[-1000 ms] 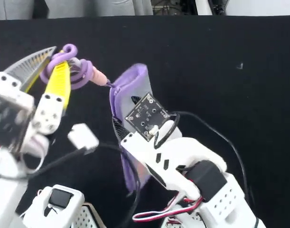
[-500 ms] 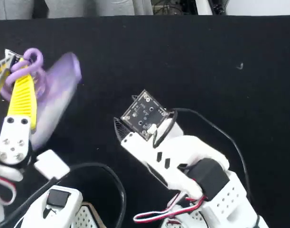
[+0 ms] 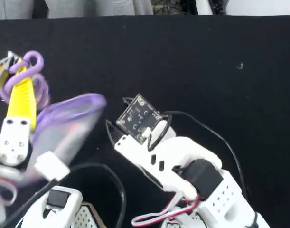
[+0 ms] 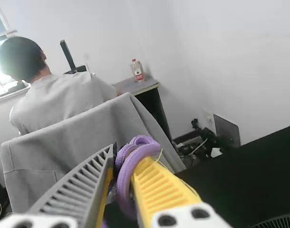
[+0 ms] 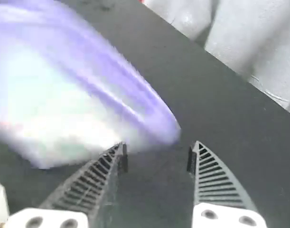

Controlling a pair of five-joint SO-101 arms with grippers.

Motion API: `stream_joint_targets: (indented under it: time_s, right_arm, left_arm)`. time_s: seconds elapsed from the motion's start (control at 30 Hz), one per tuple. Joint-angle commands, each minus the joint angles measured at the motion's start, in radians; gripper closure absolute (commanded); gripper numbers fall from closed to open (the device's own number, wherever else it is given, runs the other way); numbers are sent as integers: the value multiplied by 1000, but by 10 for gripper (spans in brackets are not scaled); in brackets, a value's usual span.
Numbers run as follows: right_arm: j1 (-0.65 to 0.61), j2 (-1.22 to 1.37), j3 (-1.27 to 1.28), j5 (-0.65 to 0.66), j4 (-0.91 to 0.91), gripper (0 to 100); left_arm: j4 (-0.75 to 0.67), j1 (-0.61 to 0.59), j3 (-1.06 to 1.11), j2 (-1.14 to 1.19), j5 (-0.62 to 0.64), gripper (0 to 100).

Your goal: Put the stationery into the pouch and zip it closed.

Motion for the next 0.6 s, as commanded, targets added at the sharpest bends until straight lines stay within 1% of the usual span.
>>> stream_joint_targets:
  time_s: [0.0, 0.13, 0.3, 0.43, 0.57]
  right_arm:
    - [-63, -53, -12, -5, -12, 783]
    - [-60, -67, -13, -3, -18, 783]
    - [-20, -73, 10, -3, -11, 783]
    - [-12, -74, 35, -3, -8, 783]
    - [-15, -76, -42, -2, 48, 783]
  left_arm:
    - [-109, -4, 12, 35, -2, 971]
    - [-167, -5, 25, 71, 0, 971]
    - [-170, -4, 25, 101, 40, 971]
    - [-173, -4, 25, 110, 41, 971]
    - [-206, -4, 27, 133, 41, 971]
